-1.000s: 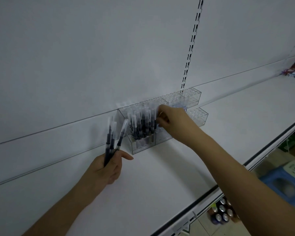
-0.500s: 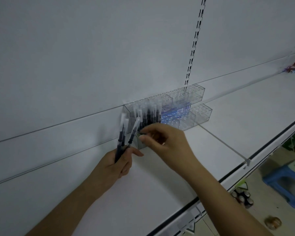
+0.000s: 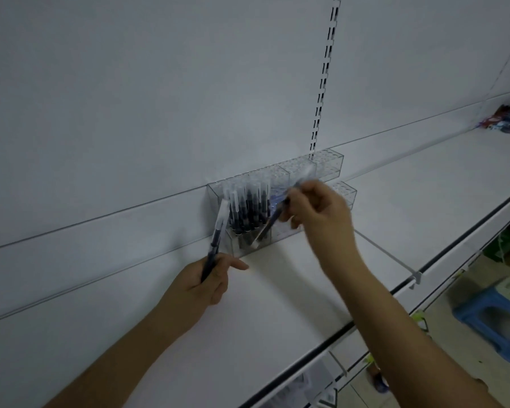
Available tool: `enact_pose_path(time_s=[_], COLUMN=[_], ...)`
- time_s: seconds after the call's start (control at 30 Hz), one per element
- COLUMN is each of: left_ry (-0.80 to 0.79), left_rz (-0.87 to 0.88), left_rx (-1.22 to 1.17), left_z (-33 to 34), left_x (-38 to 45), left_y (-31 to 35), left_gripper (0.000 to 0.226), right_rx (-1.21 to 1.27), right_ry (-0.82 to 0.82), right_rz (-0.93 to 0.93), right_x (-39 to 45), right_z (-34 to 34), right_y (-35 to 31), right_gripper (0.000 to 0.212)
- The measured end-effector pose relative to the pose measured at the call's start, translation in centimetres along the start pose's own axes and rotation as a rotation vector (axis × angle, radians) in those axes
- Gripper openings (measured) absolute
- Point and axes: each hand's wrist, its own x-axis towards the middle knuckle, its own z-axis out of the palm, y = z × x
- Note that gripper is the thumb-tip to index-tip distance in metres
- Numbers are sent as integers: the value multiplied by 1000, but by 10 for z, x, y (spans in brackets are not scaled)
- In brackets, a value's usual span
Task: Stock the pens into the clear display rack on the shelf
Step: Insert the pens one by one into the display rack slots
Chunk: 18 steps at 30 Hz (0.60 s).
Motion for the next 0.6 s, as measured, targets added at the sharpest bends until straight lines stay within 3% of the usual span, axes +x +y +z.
enact_pose_path(time_s=[0.07, 0.17, 0.6], left_ry=[38, 86, 79], left_rz=[-19, -59, -86], left_rx=[-68, -107, -74], left_z=[2, 6, 32], left_x=[2, 4, 16], left_y=[2, 7, 5], left_gripper=[41, 36, 37], right_rx=[-91, -249, -840], right_ry=[105, 100, -361], right_rz=[-60, -100, -199], right_x=[13, 24, 49], right_z=[-17, -26, -5], right_y=[-3, -3, 22], right_gripper=[9, 9, 7])
